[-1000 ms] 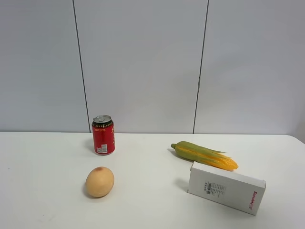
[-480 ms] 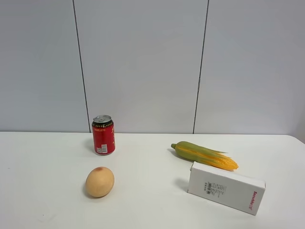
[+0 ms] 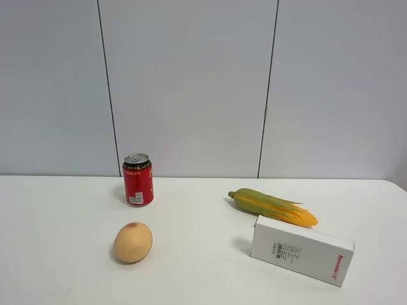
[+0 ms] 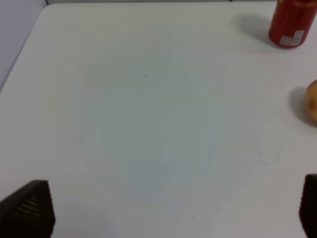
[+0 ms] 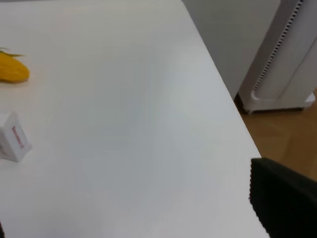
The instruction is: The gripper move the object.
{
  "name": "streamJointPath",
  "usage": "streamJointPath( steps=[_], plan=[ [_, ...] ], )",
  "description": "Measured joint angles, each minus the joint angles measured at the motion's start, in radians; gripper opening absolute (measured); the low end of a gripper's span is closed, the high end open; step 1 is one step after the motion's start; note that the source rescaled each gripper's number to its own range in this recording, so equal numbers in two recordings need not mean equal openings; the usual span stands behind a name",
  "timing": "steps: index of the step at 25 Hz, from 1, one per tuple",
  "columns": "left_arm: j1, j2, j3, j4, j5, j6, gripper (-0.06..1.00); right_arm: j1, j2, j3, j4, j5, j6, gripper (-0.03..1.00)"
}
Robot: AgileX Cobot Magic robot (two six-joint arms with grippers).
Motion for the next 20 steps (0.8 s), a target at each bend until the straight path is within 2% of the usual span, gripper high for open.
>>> streamJointPath(
  steps=[20],
  plan=[
    [0.000, 0.000, 0.000, 0.000, 0.000, 0.000, 1.00, 0.019, 0.000, 0.000, -0.031, -0.001, 0.041, 1.00]
  ],
)
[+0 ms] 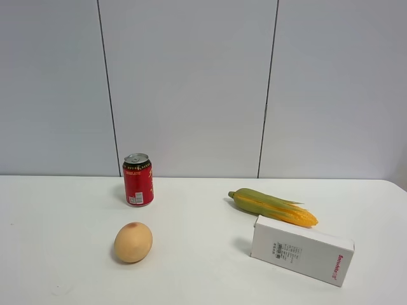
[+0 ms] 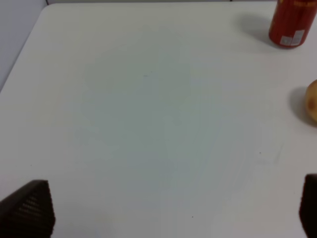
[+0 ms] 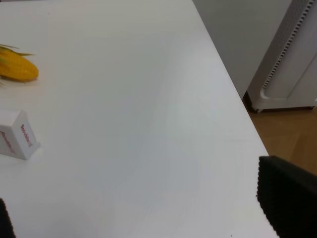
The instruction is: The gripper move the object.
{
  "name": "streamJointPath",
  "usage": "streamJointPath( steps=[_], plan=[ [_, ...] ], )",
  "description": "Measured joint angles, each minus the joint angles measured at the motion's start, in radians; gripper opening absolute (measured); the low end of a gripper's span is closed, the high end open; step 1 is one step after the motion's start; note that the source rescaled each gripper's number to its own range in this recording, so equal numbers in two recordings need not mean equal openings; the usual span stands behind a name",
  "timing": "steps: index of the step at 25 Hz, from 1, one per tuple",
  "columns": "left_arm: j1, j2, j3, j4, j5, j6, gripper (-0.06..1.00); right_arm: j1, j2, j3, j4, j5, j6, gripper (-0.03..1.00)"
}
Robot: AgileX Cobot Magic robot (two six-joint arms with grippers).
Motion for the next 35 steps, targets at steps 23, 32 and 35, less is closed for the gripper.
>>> streamJointPath(
  steps=[23, 32, 35],
  plan=[
    [0.000, 0.000, 0.000, 0.000, 0.000, 0.000, 1.00, 0.000, 0.000, 0.000, 0.000, 0.000, 0.000, 1.00],
    [0.000, 0.000, 0.000, 0.000, 0.000, 0.000, 1.00, 0.000, 0.000, 0.000, 0.000, 0.000, 0.000, 1.00],
    [0.000, 0.000, 0.000, 0.000, 0.000, 0.000, 1.00, 0.000, 0.000, 0.000, 0.000, 0.000, 0.000, 1.00]
  ],
)
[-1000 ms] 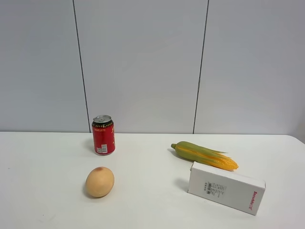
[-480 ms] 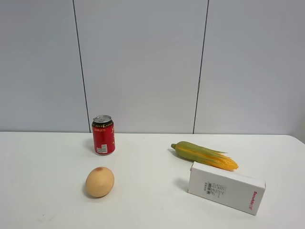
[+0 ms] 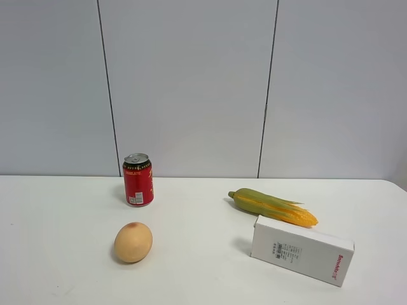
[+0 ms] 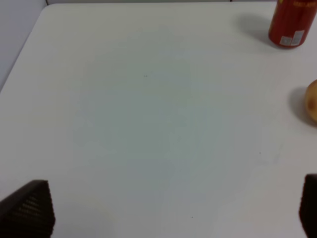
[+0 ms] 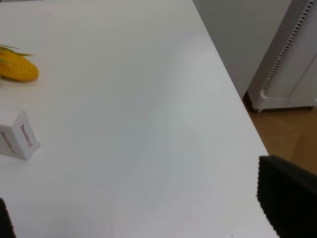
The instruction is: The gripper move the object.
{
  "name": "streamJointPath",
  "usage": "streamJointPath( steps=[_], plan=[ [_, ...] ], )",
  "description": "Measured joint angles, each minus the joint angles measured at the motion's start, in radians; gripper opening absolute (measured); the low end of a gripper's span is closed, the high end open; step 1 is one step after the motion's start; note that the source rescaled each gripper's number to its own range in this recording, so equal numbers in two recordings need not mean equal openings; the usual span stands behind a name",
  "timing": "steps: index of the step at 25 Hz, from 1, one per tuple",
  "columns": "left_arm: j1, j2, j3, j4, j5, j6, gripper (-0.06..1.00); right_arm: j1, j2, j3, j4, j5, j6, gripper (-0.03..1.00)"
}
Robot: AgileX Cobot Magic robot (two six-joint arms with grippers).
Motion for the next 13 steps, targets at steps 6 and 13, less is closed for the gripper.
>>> streamJointPath(
  steps=[6, 13],
  plan=[
    [0.000, 0.000, 0.000, 0.000, 0.000, 0.000, 1.00, 0.000, 0.000, 0.000, 0.000, 0.000, 0.000, 1.00],
    [0.000, 0.000, 0.000, 0.000, 0.000, 0.000, 1.00, 0.000, 0.000, 0.000, 0.000, 0.000, 0.000, 1.00]
  ],
)
